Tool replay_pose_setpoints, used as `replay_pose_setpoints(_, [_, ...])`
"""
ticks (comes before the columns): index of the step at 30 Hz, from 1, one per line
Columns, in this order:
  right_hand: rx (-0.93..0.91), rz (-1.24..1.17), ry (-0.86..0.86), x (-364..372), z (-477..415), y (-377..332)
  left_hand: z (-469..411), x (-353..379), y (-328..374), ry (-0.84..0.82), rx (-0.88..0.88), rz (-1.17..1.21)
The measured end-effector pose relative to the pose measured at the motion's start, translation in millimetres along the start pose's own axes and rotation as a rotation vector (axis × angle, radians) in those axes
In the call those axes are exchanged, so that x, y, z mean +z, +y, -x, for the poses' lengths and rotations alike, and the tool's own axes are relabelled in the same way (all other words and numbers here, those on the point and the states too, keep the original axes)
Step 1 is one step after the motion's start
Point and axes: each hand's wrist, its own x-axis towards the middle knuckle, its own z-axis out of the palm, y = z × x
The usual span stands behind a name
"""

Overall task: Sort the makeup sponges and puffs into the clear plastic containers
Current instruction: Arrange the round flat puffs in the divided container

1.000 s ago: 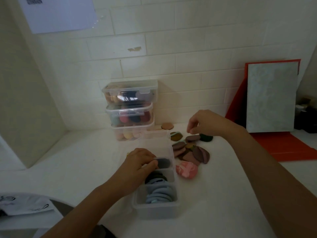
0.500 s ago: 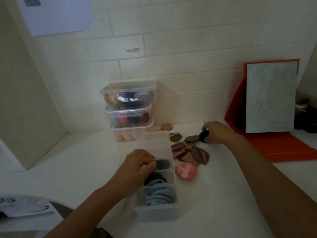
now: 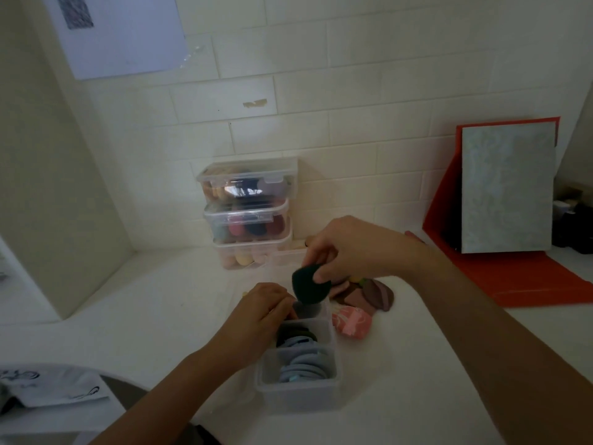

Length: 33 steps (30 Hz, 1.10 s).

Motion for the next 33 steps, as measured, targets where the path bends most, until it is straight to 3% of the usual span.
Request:
replay_pose_setpoints(13, [-0.089,0.291,-0.096,28.0,-8.2,-12.4,-2.5,-0.7,0.9,0.018,0.005,-0.035])
replay_pose_setpoints(20, [-0.066,0.205,-0.133,35.6,-12.0,-9.7,-2.0,1.2,1.1,0.07,-0.039,0.074])
replay_pose_setpoints(26, [-0.079,0.136,-0.066,36.7,-11.0,-16.5,-3.7,2.3,-3.8,0.072,-0.022,0.059])
replay_pose_setpoints(33, [-0.036,-0.027,-0.178,31.3,-10.1,-12.5,-3.2,-1.8,-2.6,0.021,-0.014,0.028])
